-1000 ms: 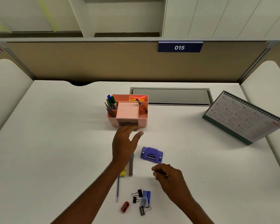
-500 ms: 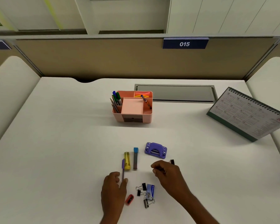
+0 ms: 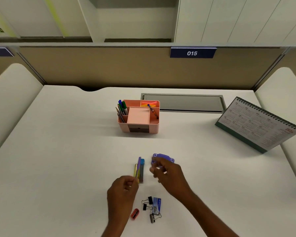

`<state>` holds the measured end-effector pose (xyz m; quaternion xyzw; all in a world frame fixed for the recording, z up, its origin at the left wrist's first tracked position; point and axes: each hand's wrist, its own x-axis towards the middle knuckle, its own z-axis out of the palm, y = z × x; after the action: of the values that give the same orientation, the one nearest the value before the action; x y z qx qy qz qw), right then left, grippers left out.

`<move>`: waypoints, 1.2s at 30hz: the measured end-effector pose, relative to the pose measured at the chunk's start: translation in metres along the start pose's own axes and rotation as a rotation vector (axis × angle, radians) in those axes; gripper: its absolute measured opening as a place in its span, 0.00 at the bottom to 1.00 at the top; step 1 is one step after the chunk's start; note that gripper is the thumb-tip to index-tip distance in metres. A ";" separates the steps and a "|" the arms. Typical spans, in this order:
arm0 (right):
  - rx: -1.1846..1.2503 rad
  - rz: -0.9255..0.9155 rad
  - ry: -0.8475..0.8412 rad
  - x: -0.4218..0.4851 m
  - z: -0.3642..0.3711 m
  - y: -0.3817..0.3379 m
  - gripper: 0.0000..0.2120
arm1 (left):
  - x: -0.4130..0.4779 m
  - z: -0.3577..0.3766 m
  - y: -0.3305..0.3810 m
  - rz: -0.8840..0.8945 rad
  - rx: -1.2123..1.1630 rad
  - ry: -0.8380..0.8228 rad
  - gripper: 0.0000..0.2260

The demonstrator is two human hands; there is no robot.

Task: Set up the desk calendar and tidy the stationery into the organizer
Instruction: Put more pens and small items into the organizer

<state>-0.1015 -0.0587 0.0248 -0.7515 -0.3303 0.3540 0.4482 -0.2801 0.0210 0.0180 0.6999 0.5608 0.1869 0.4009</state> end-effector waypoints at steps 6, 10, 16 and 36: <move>0.111 -0.119 0.136 0.049 -0.036 -0.057 0.07 | 0.050 0.025 0.055 0.415 -0.043 -0.037 0.04; -0.011 -0.245 0.237 0.085 -0.064 -0.080 0.06 | 0.089 0.038 0.080 0.461 -0.076 0.039 0.08; -0.269 -0.359 0.487 0.155 -0.086 -0.087 0.06 | 0.136 0.054 0.108 0.385 0.081 0.020 0.18; -0.453 -0.179 0.319 0.250 -0.064 -0.050 0.07 | 0.179 0.073 0.118 0.348 0.429 -0.032 0.19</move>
<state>0.0750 0.1357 0.0336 -0.8464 -0.3913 0.1078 0.3448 -0.0993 0.1567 0.0314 0.8575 0.4525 0.1188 0.2141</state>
